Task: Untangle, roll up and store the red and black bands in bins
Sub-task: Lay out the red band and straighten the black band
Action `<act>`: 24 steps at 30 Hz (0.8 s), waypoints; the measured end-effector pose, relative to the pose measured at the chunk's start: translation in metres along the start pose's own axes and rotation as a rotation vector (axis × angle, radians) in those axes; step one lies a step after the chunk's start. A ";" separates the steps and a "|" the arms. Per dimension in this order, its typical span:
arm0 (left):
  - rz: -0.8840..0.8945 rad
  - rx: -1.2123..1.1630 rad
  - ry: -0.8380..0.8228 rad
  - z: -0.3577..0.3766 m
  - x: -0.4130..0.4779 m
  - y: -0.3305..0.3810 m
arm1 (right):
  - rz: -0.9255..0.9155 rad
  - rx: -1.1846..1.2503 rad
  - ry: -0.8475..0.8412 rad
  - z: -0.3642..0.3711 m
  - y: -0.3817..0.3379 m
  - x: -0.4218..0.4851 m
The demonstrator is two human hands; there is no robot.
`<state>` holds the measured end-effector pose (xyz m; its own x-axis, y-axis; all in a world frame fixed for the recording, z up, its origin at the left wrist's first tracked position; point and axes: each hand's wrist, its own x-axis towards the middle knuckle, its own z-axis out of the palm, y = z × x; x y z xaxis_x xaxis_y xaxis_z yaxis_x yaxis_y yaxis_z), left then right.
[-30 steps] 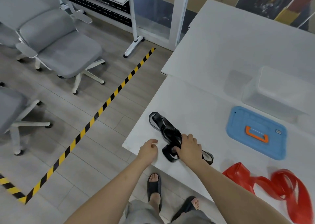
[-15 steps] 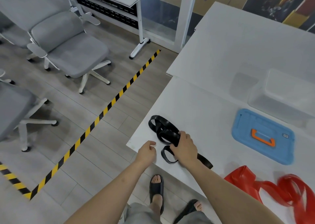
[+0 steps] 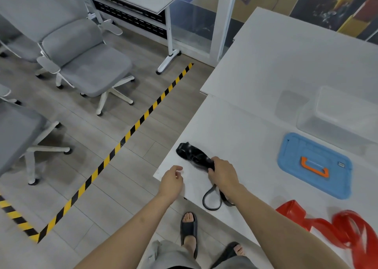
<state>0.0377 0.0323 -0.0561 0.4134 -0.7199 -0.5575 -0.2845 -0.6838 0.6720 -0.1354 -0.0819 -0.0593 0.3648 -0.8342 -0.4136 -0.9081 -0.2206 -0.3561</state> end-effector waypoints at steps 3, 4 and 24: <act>0.153 0.085 0.062 -0.006 -0.005 0.025 | -0.008 0.058 0.047 -0.035 0.007 -0.016; 0.217 0.101 0.091 -0.006 -0.009 0.036 | -0.010 0.074 0.062 -0.049 0.011 -0.023; 1.145 0.439 0.000 0.224 -0.163 0.272 | 0.191 0.314 0.684 -0.225 0.275 -0.278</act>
<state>-0.3008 -0.0637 0.1084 -0.2673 -0.9314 0.2469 -0.7508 0.3620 0.5525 -0.5329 -0.0248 0.1467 -0.0928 -0.9924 0.0811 -0.8045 0.0267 -0.5934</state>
